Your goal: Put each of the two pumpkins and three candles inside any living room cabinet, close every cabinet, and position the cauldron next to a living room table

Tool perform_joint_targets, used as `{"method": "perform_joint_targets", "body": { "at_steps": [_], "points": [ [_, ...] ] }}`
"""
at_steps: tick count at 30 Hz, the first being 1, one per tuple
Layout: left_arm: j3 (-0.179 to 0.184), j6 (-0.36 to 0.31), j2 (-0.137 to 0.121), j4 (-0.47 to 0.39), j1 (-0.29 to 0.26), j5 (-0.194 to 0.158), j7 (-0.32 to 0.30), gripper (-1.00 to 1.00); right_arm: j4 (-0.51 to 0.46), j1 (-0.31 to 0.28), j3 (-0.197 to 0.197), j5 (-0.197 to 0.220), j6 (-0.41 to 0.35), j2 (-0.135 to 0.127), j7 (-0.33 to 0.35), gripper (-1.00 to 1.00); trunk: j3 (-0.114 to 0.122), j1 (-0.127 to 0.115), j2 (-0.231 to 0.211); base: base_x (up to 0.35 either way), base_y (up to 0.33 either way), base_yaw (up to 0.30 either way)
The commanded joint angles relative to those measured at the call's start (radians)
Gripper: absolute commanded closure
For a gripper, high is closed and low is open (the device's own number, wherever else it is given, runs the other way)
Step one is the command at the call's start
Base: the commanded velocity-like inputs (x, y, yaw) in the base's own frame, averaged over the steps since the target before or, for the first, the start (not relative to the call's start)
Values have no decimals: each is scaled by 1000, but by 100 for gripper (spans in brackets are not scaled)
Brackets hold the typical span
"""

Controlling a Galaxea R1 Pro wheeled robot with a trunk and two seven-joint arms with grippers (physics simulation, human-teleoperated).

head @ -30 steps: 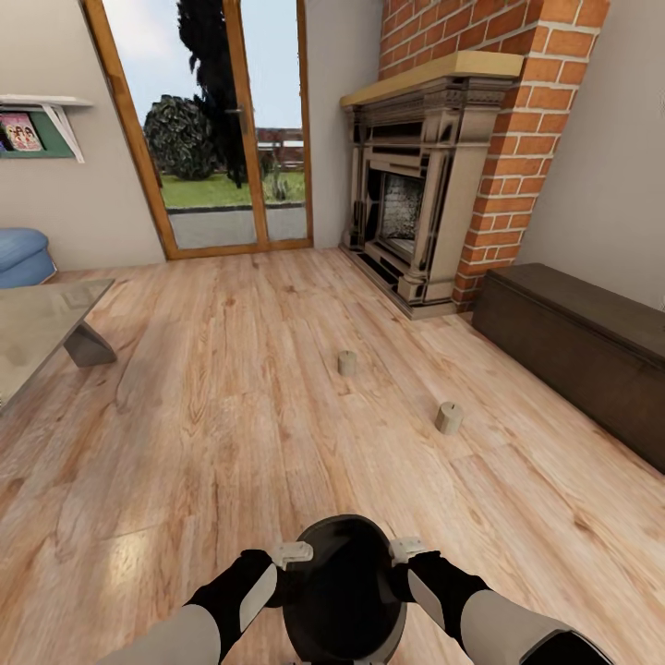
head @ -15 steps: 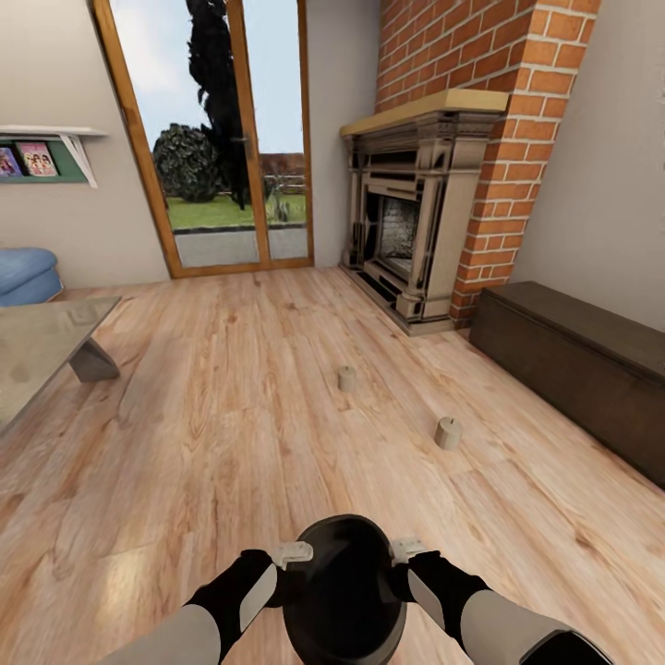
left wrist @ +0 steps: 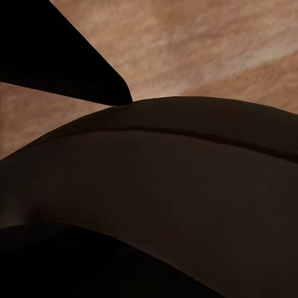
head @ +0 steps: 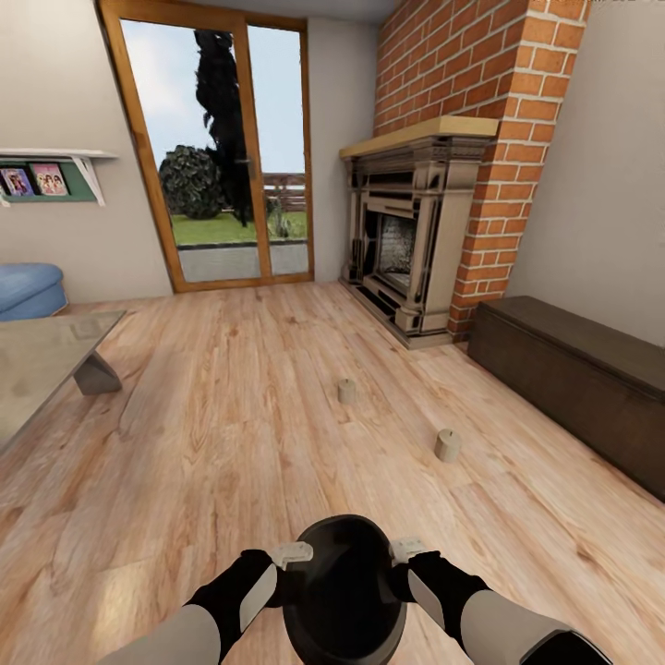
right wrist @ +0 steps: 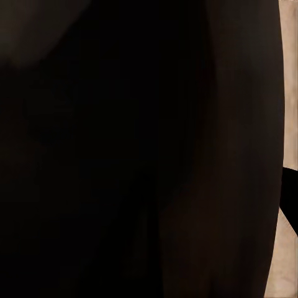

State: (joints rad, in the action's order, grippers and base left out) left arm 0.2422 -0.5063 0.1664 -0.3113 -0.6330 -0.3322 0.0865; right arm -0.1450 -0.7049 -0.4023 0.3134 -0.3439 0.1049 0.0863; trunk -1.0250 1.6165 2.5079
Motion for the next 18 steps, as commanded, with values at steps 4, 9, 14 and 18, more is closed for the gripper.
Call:
{"method": "perform_joint_targets", "body": {
  "at_steps": [4,9,14,18],
  "points": [
    [7,-5,-1,-3,0,-4,9,100,-1,-1,-10,7,-4,-1,0,100,4,0,0,0,0,0],
    [6,-5,-1,-3,0,-4,9,100,-1,-1,-10,7,-3,-1,0,100,11,0,0,0,0,0],
    [6,-5,-1,-3,0,-4,9,100,-1,-1,-10,7,-3,-1,0,100,19,0,0,0,0,0],
    [6,-5,-1,-3,0,-4,9,100,-1,-1,-10,7,-3,-1,0,100,25,0,0,0,0,0]
  ]
}}
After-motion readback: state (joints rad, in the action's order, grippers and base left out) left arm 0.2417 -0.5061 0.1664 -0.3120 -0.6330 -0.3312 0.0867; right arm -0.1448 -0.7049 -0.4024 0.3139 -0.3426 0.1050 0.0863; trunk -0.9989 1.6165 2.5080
